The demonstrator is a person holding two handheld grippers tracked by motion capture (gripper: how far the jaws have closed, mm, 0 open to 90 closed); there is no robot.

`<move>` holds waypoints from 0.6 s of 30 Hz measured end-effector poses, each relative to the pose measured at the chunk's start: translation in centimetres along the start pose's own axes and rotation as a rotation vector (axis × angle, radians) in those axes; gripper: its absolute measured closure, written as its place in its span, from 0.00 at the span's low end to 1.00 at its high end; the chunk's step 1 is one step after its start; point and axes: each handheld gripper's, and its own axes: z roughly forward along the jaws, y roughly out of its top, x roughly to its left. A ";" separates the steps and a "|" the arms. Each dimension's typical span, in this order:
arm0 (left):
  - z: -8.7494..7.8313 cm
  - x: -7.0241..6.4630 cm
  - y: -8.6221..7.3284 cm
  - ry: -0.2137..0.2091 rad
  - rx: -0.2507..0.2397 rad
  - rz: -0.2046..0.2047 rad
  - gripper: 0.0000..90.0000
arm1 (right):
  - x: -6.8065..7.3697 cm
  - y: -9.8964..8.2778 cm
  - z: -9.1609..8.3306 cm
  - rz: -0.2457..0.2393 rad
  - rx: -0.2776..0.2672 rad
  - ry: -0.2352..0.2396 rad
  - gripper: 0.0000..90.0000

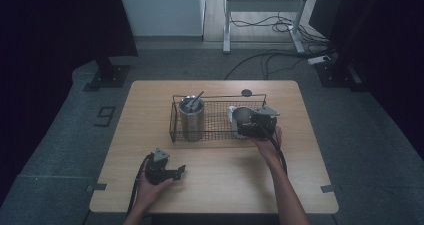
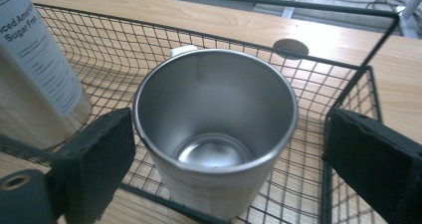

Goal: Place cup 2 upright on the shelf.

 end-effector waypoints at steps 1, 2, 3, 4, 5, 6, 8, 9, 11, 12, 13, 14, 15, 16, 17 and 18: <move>0.0 0.0 0.0 0.000 0.001 -0.001 0.17 | -0.1 -0.1 -0.2 0.000 -0.002 0.002 0.07; 0.0 0.0 0.0 0.001 0.001 0.000 0.17 | -0.1 -0.2 -0.3 0.003 -0.005 0.004 0.08; 0.0 0.0 0.0 0.001 0.002 0.001 0.17 | -0.2 -0.3 -0.5 0.003 -0.007 0.005 0.08; 0.0 0.0 0.0 0.001 0.002 0.001 0.17 | -0.2 -0.5 -0.7 0.004 -0.009 0.007 0.08; 0.0 0.0 0.0 0.002 0.003 0.002 0.17 | -0.2 -0.6 -0.8 0.006 -0.005 0.009 0.08; 0.0 0.0 0.0 0.001 0.003 0.003 0.17 | -0.2 -0.7 -1.1 0.002 -0.013 0.012 0.09; 0.0 0.0 0.0 0.000 0.004 0.004 0.17 | -0.2 -1.1 -1.4 -0.005 -0.017 0.017 0.10; 0.0 0.0 0.0 0.000 0.004 0.004 0.17 | -0.2 -1.4 -1.6 -0.008 -0.021 0.022 0.10; 0.0 0.0 0.0 0.000 0.005 0.006 0.17 | -0.2 -1.6 -1.9 -0.009 -0.016 0.025 0.10; 0.0 0.0 0.0 0.001 0.005 0.005 0.17 | -0.3 -1.8 -2.1 -0.014 -0.018 0.026 0.10; 0.0 0.0 0.0 0.001 0.005 0.006 0.17 | -0.3 -2.0 -2.3 -0.014 -0.021 0.029 0.11; 0.0 0.0 0.0 0.002 0.005 0.006 0.17 | -0.4 -2.2 -2.5 -0.013 -0.022 0.034 0.11; 0.0 0.0 0.0 0.003 0.006 0.007 0.17 | -0.4 -2.3 -2.7 -0.012 -0.023 0.037 0.11; 0.0 -0.1 0.0 0.004 0.006 0.006 0.17 | -0.5 -2.5 -2.9 -0.012 -0.024 0.041 0.11; 0.0 -0.1 0.0 0.005 0.006 0.007 0.17 | -0.5 -2.7 -3.0 -0.011 -0.022 0.043 0.11; 0.0 -0.1 0.0 0.005 0.007 0.007 0.17 | -0.6 -2.9 -3.2 -0.012 -0.016 0.043 0.11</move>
